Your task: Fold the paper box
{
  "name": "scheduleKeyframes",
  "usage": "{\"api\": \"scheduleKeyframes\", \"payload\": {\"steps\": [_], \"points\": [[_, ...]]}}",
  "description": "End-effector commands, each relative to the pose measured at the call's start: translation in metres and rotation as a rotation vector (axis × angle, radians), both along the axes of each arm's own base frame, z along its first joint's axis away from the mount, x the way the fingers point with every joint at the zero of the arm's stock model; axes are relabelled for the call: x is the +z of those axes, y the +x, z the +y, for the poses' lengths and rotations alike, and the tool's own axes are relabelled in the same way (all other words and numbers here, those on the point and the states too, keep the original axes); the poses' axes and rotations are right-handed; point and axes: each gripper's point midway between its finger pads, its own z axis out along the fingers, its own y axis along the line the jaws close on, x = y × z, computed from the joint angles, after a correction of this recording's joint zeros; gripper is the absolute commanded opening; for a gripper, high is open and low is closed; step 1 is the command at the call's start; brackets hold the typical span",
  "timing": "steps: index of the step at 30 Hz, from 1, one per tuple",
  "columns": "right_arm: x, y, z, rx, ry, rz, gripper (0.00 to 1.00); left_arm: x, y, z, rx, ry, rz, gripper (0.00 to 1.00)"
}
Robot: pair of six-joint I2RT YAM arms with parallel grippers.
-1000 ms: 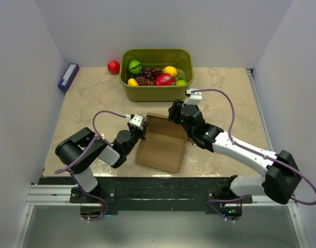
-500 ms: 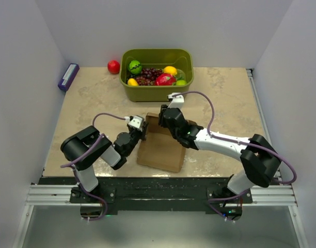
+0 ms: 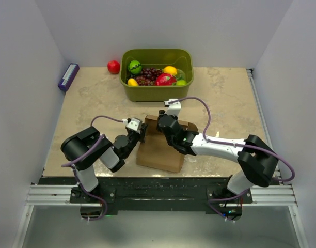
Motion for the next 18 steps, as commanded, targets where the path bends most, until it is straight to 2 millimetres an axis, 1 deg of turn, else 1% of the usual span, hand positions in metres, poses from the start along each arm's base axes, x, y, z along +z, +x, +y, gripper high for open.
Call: {"api": "scheduleKeyframes", "payload": {"steps": [1, 10, 14, 15, 16, 18], "points": [[-0.0255, -0.0100, -0.0082, -0.015, -0.042, 0.032, 0.34, 0.0327, -0.0123, -0.0042, -0.054, -0.126, -0.114, 0.09], [-0.0242, -0.0151, -0.0066, 0.010, -0.049, 0.018, 0.34, 0.0301, -0.0172, -0.0102, -0.099, -0.120, -0.111, 0.21], [-0.0254, -0.0171, -0.0066, 0.014, -0.058, 0.015, 0.34, 0.0287, -0.0174, -0.0111, -0.103, -0.117, -0.107, 0.21], [-0.0266, -0.0179, -0.0069, 0.016, -0.062, 0.016, 0.34, 0.0288, -0.0170, -0.0112, -0.102, -0.117, -0.107, 0.20], [-0.0260, -0.0178, -0.0071, 0.015, -0.061, 0.015, 0.34, 0.0284, -0.0169, -0.0109, -0.100, -0.116, -0.106, 0.13], [-0.0258, -0.0184, -0.0073, 0.015, -0.062, 0.015, 0.34, 0.0283, -0.0158, -0.0108, -0.096, -0.116, -0.106, 0.07]]}}
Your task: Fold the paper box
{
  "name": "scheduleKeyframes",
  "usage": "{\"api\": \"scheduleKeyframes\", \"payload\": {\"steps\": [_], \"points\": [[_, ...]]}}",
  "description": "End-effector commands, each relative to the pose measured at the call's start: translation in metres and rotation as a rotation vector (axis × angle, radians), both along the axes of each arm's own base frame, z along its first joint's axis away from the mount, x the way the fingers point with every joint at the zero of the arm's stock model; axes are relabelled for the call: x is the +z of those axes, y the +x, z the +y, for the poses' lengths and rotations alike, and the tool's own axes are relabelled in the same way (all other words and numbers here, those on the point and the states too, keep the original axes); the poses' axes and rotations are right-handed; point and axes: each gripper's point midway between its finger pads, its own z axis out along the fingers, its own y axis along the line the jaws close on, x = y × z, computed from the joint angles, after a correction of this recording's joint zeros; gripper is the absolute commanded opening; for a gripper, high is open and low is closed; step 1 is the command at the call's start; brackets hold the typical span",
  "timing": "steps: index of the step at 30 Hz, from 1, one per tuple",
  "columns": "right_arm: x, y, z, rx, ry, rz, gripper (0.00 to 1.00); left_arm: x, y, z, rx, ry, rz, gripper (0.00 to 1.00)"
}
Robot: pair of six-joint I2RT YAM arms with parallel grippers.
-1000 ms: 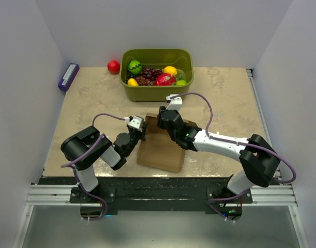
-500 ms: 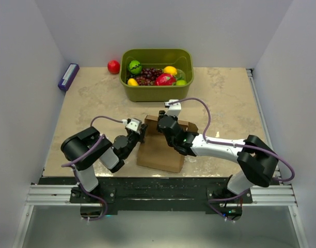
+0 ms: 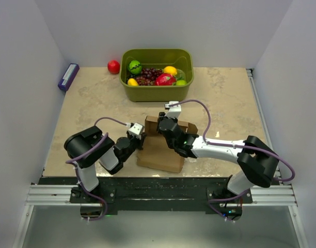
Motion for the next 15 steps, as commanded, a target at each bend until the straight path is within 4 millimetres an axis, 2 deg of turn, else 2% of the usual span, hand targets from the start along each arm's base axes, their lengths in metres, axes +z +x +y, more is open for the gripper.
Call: {"api": "scheduleKeyframes", "payload": {"steps": [1, 3, 8, 15], "points": [[-0.022, -0.012, -0.008, 0.013, -0.074, 0.045, 0.34, 0.080, 0.008, -0.017, -0.032, -0.231, -0.246, 0.06], [-0.022, -0.013, -0.007, 0.016, -0.075, 0.045, 0.34, 0.082, 0.009, -0.018, -0.032, -0.235, -0.250, 0.06], [-0.023, -0.014, -0.007, 0.020, -0.080, 0.048, 0.34, 0.090, 0.008, -0.019, -0.041, -0.254, -0.263, 0.16], [-0.025, -0.015, -0.006, 0.028, -0.081, 0.053, 0.34, 0.110, 0.011, -0.026, -0.090, -0.281, -0.302, 0.22]]}}
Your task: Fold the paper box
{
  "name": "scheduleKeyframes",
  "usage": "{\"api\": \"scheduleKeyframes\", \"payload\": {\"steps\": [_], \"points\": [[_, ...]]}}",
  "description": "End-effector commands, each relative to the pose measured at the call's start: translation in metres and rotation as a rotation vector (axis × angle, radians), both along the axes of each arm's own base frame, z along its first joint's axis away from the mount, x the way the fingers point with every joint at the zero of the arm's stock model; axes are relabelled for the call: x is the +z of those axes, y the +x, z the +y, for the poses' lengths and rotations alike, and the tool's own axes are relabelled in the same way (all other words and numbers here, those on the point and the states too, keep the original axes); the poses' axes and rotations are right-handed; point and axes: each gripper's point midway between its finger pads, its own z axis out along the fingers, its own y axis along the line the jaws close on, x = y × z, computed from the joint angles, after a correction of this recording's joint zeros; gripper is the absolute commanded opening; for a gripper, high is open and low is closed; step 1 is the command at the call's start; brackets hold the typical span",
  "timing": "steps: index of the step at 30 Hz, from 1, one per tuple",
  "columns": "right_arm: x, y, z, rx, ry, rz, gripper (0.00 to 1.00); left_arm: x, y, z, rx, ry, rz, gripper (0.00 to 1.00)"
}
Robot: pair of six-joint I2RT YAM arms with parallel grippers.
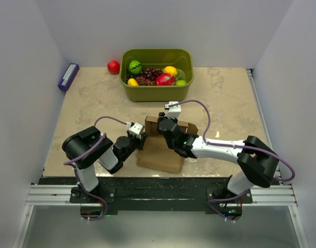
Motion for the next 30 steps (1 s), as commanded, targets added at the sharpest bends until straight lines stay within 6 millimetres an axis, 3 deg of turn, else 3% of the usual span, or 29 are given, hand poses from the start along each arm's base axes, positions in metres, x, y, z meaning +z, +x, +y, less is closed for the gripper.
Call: {"api": "scheduleKeyframes", "payload": {"steps": [1, 23, 30], "points": [[-0.026, -0.014, -0.007, 0.028, -0.076, 0.059, 0.34, 0.110, 0.013, -0.024, -0.070, -0.277, -0.308, 0.22], [-0.030, -0.015, -0.006, 0.038, -0.084, 0.069, 0.34, 0.157, 0.021, -0.031, -0.156, -0.359, -0.378, 0.32], [-0.029, -0.016, -0.005, 0.042, -0.080, 0.068, 0.34, 0.158, 0.033, -0.030, -0.142, -0.338, -0.378, 0.33]]}}
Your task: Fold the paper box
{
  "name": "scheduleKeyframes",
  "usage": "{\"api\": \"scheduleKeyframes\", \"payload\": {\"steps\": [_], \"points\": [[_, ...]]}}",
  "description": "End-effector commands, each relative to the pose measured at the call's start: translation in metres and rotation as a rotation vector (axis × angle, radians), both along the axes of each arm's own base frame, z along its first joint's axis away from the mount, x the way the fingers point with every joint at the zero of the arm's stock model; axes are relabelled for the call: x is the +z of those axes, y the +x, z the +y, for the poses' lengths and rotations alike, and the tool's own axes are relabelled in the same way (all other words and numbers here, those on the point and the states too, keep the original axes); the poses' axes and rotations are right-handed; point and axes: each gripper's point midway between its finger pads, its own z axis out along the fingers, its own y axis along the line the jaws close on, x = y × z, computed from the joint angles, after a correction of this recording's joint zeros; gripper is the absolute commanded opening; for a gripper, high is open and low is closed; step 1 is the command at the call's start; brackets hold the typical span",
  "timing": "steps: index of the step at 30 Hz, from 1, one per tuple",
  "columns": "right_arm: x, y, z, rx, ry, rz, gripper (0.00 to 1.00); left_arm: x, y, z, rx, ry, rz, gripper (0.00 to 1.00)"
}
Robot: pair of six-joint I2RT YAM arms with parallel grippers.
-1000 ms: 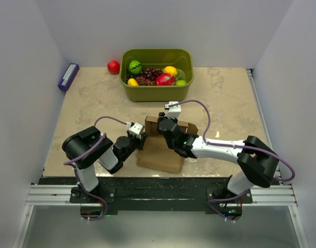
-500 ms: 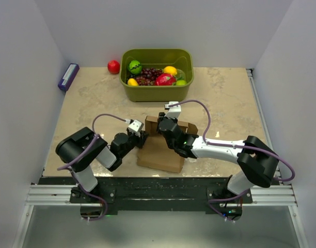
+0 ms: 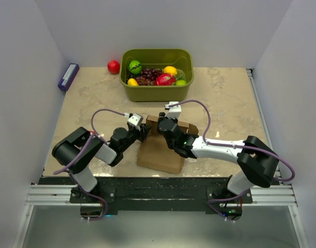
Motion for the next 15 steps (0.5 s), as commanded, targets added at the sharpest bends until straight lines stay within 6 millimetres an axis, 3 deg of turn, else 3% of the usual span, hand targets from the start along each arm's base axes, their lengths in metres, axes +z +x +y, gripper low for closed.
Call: {"api": "scheduleKeyframes", "payload": {"steps": [1, 4, 11, 15], "points": [[-0.029, -0.016, -0.003, 0.048, -0.075, 0.072, 0.34, 0.116, 0.014, -0.015, -0.038, -0.244, -0.347, 0.33], [-0.029, -0.016, -0.003, 0.051, -0.073, 0.073, 0.34, 0.114, 0.016, -0.015, -0.035, -0.236, -0.345, 0.31], [-0.029, -0.016, -0.002, 0.054, -0.071, 0.073, 0.34, 0.105, 0.017, -0.012, -0.026, -0.200, -0.337, 0.06], [-0.027, -0.016, -0.002, 0.051, -0.067, 0.069, 0.34, 0.091, 0.025, -0.006, 0.045, -0.117, -0.316, 0.00]]}}
